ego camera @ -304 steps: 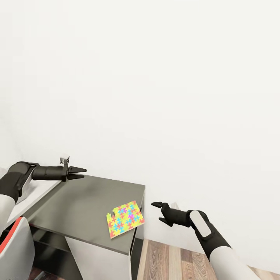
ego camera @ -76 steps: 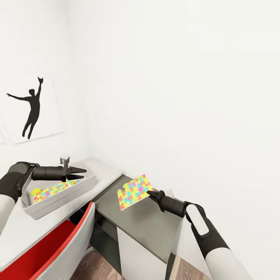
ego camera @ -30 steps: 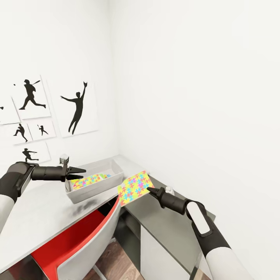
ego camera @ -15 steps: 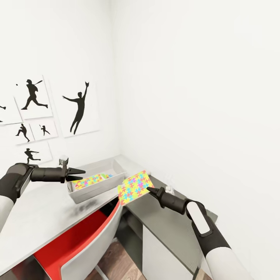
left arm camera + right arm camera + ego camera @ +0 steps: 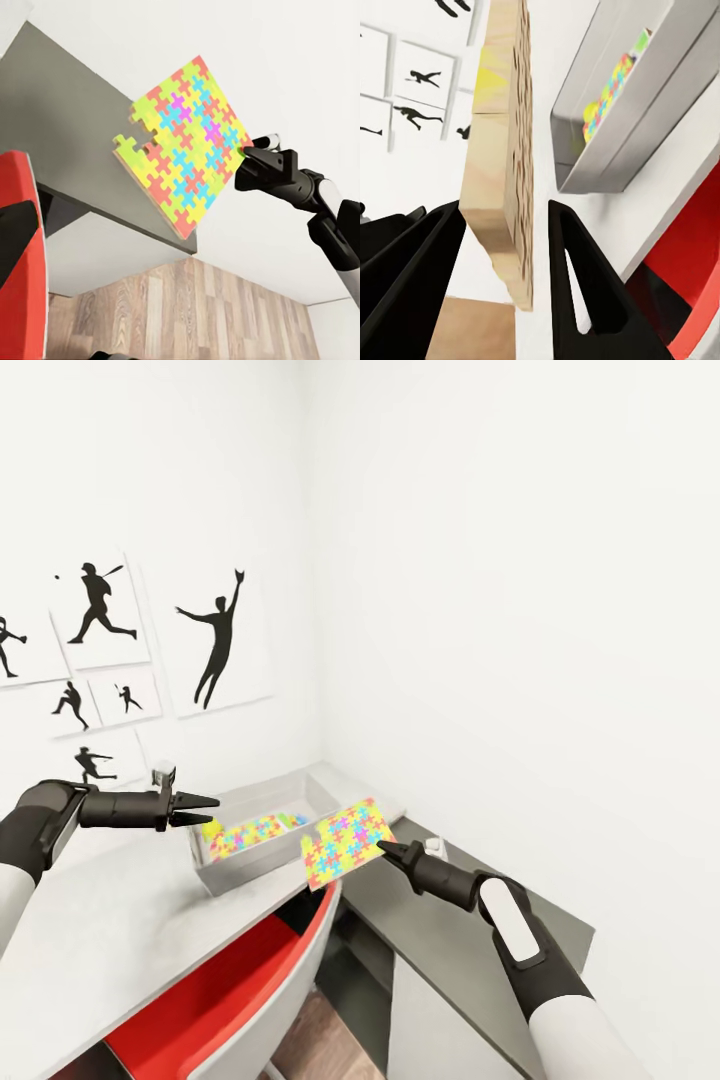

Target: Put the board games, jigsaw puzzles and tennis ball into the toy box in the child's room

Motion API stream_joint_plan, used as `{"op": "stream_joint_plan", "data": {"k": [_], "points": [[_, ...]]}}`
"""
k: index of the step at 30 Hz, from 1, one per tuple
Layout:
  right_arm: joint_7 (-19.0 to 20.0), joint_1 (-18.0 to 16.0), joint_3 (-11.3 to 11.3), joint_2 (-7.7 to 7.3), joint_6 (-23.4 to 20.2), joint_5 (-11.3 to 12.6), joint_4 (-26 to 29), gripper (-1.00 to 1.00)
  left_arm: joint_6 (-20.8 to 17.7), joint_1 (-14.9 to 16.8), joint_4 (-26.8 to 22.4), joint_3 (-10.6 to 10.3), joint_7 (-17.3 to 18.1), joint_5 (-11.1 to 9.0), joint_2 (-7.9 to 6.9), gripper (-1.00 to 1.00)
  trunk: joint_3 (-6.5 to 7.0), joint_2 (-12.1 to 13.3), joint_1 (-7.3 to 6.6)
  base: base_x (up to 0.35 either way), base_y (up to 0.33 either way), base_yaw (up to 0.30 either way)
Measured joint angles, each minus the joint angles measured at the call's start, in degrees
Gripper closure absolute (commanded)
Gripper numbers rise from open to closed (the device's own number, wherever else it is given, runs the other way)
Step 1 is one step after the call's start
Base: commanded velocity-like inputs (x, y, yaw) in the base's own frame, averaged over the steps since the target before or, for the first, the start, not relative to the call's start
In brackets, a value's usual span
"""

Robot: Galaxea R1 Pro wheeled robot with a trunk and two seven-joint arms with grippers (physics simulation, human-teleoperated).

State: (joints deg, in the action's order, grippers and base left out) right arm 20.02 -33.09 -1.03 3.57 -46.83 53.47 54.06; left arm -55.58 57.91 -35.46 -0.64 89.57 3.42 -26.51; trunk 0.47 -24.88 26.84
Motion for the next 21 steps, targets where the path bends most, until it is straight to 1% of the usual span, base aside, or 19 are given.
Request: {"op": "stream_joint_plan", "data": {"k": [7, 9, 14, 21], "points": [[0.0, 0.0, 0.0, -0.05, 0.0, 0.1, 0.0, 1.0, 0.0, -0.2, 0.0, 0.1, 0.0, 0.0, -0.09, -1.0, 0.0, 0.0, 0.02, 0.034, 0.018, 0.138], [0.0, 0.0, 0.0, -0.07, 0.0, 0.1, 0.0, 1.0, -0.1, -0.3, 0.0, 0.1, 0.0, 0.0, -0.09, -1.0, 0.0, 0.0, 0.02, 0.003, 0.001, 0.042], [0.0, 0.0, 0.0, -0.03, 0.0, 0.1, 0.0, 1.0, -0.1, -0.3, 0.0, 0.1, 0.0, 0.1, -0.1, -1.0, 0.9, 2.0, -1.08, 0.001, 0.0, 0.009], [0.0, 0.0, 0.0, -0.06, -0.1, 0.1, 0.0, 1.0, -0.1, -0.3, 0.0, 0.1, 0.0, 0.1, -0.09, -1.0, 0.9, 2.0, -1.08, 0.0, 0.0, 0.0]]}}
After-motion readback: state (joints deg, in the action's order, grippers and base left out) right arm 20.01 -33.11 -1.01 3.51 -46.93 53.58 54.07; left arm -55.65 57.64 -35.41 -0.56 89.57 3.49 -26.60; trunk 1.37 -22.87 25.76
